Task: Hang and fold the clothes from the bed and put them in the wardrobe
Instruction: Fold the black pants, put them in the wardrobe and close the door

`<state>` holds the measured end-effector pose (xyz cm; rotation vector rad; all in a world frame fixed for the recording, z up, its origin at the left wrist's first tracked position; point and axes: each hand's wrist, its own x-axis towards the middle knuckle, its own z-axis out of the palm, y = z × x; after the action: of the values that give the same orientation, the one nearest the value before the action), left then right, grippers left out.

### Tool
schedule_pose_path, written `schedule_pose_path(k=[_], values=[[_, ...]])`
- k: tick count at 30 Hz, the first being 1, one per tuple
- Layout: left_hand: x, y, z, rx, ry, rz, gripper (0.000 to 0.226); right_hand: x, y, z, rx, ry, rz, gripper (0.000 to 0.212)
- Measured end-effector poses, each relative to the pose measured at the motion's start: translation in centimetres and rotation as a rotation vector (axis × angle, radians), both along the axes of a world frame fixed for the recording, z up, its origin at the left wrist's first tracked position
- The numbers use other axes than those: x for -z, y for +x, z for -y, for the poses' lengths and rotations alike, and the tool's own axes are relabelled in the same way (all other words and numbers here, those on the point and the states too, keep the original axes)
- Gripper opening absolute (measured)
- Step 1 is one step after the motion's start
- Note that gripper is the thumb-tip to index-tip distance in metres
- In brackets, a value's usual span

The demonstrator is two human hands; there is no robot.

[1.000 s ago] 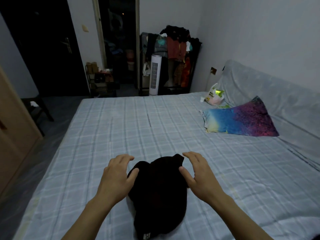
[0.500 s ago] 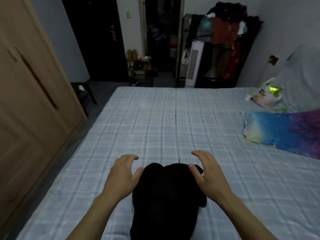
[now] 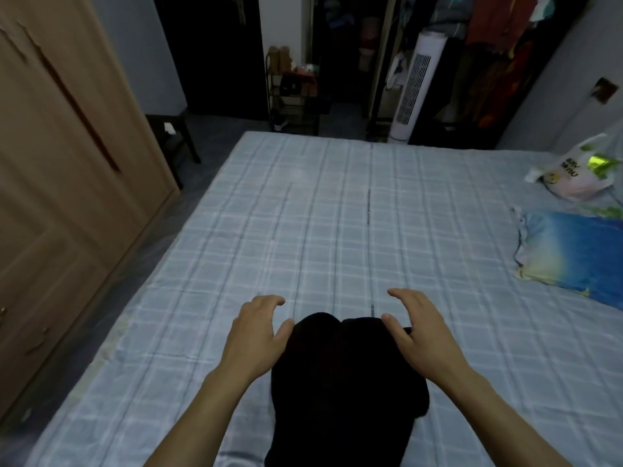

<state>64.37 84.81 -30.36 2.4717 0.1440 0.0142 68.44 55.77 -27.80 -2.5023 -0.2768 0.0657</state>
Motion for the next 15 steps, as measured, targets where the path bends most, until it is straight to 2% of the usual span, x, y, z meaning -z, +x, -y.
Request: schedule_pose_path(k=[8, 15], values=[[9.0, 4.1, -1.9, 0.011, 0.034, -0.231, 0.046, 10.7, 5.1, -2.6, -0.103, -0.125, -0.262, 0.046], [15.9, 8.0, -1.2, 0.06, 0.037, -0.394, 0.043, 18.0, 8.3, 0.7, -0.041, -0.366, -0.404, 0.056]])
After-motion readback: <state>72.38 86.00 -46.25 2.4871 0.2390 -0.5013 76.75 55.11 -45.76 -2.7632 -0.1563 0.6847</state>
